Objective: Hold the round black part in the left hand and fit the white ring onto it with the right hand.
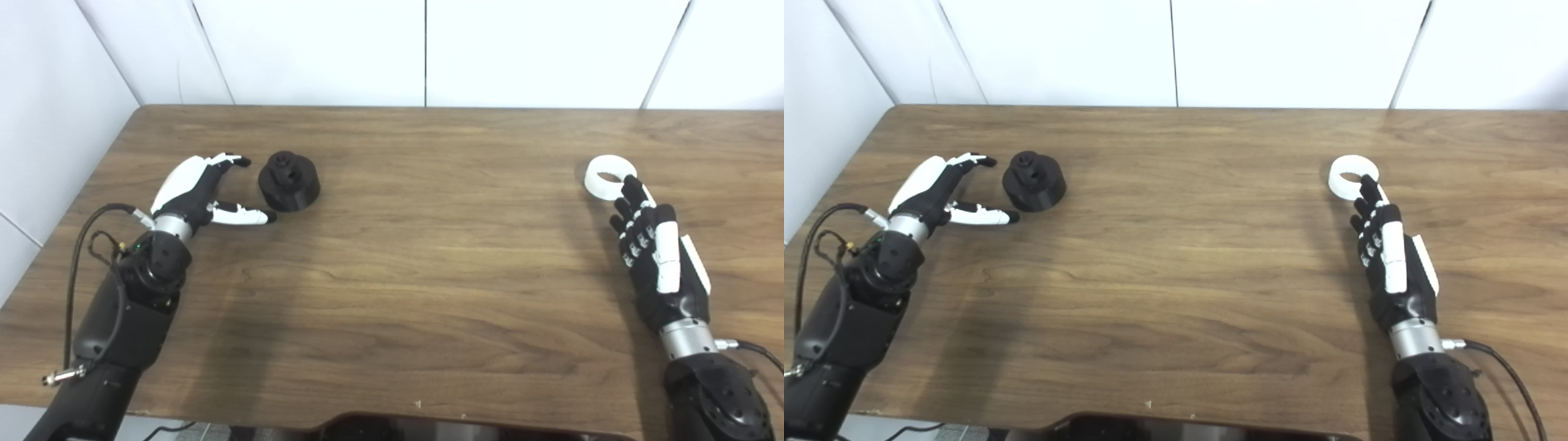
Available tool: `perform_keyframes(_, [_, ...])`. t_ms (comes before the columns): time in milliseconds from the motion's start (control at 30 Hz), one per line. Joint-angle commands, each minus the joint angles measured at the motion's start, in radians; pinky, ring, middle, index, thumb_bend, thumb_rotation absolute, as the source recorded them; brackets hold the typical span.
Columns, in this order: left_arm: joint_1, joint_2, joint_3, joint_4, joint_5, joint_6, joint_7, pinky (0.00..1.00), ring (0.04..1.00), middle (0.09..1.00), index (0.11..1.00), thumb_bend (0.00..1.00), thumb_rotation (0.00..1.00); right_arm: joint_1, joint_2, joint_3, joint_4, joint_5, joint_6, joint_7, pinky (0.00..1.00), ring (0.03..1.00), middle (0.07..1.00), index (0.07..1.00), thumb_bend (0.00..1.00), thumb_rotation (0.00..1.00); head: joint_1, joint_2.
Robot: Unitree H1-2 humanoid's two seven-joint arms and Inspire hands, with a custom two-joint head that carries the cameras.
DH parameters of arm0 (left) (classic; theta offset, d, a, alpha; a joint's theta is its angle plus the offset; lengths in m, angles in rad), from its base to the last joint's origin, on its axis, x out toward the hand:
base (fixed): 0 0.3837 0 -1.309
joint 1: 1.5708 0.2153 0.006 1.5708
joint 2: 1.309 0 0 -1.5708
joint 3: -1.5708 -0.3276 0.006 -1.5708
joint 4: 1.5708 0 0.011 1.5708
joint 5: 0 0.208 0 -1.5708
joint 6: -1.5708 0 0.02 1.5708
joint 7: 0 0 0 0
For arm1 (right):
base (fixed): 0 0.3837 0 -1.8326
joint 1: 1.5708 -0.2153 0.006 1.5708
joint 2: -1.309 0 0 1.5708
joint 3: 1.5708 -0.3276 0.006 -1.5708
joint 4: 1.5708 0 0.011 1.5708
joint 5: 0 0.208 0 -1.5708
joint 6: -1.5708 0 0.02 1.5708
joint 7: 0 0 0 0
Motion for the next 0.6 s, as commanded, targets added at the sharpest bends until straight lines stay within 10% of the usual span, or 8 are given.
perform_keyframes(0, [-0.052, 0.035, 0.003, -0.008, 0.001, -0.018, 0.012, 0.9, 1.0, 0.966, 0.852, 0.96, 0.32, -0.006, 0.001, -0.004, -0.027, 0.0, -0.034, 0.0, 1.0, 1.0, 0.996, 0.959, 0.63, 1.0, -0.001, -0.001])
perform_keyframes(567, [-0.096, 0.014, -0.027, 0.011, -0.007, -0.019, 0.014, 0.91, 1.0, 0.967, 0.849, 0.96, 0.32, 0.014, 0.013, -0.001, -0.034, -0.022, -0.036, -0.009, 1.0, 1.0, 0.995, 0.953, 0.63, 1.0, -0.014, -0.004])
